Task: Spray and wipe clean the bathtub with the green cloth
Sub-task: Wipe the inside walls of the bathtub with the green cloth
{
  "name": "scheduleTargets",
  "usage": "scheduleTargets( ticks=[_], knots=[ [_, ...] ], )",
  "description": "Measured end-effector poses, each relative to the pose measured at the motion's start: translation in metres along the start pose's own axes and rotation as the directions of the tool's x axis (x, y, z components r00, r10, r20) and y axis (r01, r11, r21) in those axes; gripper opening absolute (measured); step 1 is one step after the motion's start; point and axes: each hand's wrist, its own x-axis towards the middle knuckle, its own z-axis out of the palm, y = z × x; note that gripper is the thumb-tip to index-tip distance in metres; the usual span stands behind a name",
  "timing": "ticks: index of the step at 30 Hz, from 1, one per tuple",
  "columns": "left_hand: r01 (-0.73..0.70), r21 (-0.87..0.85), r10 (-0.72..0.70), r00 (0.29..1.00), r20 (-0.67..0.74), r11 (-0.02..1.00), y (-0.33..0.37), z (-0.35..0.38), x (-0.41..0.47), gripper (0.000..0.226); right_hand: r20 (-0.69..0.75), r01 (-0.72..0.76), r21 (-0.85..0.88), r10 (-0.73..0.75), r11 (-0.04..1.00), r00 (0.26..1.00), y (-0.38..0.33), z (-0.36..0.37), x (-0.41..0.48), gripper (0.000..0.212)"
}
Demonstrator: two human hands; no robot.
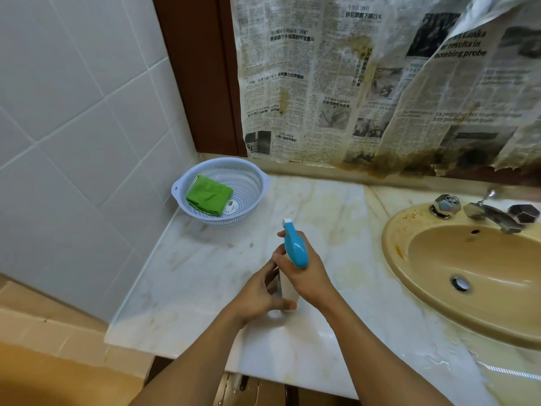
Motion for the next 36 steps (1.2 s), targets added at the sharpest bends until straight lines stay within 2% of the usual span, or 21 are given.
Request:
scheduleTargets(
  ticks=[2,5,7,8,10,12,13,15,18,21,27,32,36],
  knots=[
    [0.006,0.002,-0.006,1.000,-0.015,1.000,-0.001,0.000,-0.001,0.115,-0.011,-0.014,-0.014,0.014,1.000,1.000,-0.001,0.001,-0.001,0.046],
    [0.005,0.042,-0.003,0.999,-0.044,0.999,-0.009,-0.004,-0.007,0.121,-0.039,-0.070,-0.026,0.069,0.997,0.997,0.004,0.002,-0.015,0.072],
    [0.005,0.065,0.001,0.996,-0.091,0.998,-0.016,-0.013,-0.019,0.123,-0.088,-0.173,-0.079,0.166,0.982,0.982,0.014,0.004,-0.033,0.096],
    [0.003,0.076,0.007,0.992,-0.127,0.997,-0.020,-0.021,-0.027,0.119,-0.162,-0.237,-0.158,0.211,0.959,0.964,0.018,0.007,-0.045,0.102],
    [-0.010,0.118,0.034,0.978,-0.208,0.993,-0.028,-0.042,-0.043,0.098,-0.370,-0.323,-0.288,0.206,0.901,0.906,0.022,0.019,-0.070,0.095],
    [-0.034,0.139,0.071,0.959,-0.273,0.990,-0.036,-0.069,-0.059,0.076,-0.520,-0.304,-0.245,0.140,0.921,0.842,0.017,0.037,-0.093,0.063],
    [-0.046,0.127,0.084,0.948,-0.309,0.991,-0.039,-0.082,-0.067,0.065,-0.548,-0.276,-0.200,0.127,0.940,0.827,0.011,0.048,-0.102,0.045],
    [-0.068,0.086,0.097,0.913,-0.396,0.994,-0.038,-0.109,-0.083,0.050,-0.525,-0.223,-0.135,0.121,0.965,0.842,0.001,0.069,-0.110,0.029],
    [-0.127,0.087,0.153,0.851,-0.502,0.988,-0.030,-0.144,-0.100,0.041,-0.401,-0.132,-0.120,0.074,0.984,0.913,-0.020,0.101,-0.101,0.022],
    [-0.157,0.102,0.187,0.816,-0.547,0.982,-0.013,-0.173,-0.105,0.036,-0.306,-0.058,-0.142,0.012,0.988,0.952,-0.038,0.123,-0.067,0.024],
    [-0.129,0.159,0.200,0.766,-0.610,0.979,0.020,-0.228,-0.084,0.035,-0.208,0.021,-0.252,-0.075,0.967,0.975,-0.068,0.135,0.025,0.026],
    [-0.083,0.130,0.148,0.736,-0.661,0.988,0.033,-0.260,-0.041,0.038,-0.127,-0.004,-0.331,-0.041,0.944,0.991,-0.078,0.142,0.109,0.031],
    [-0.054,0.133,0.133,0.699,-0.703,0.990,0.035,-0.277,0.008,0.040,-0.016,-0.017,-0.471,0.011,0.882,1.000,-0.070,0.156,0.181,0.044]
  ],
)
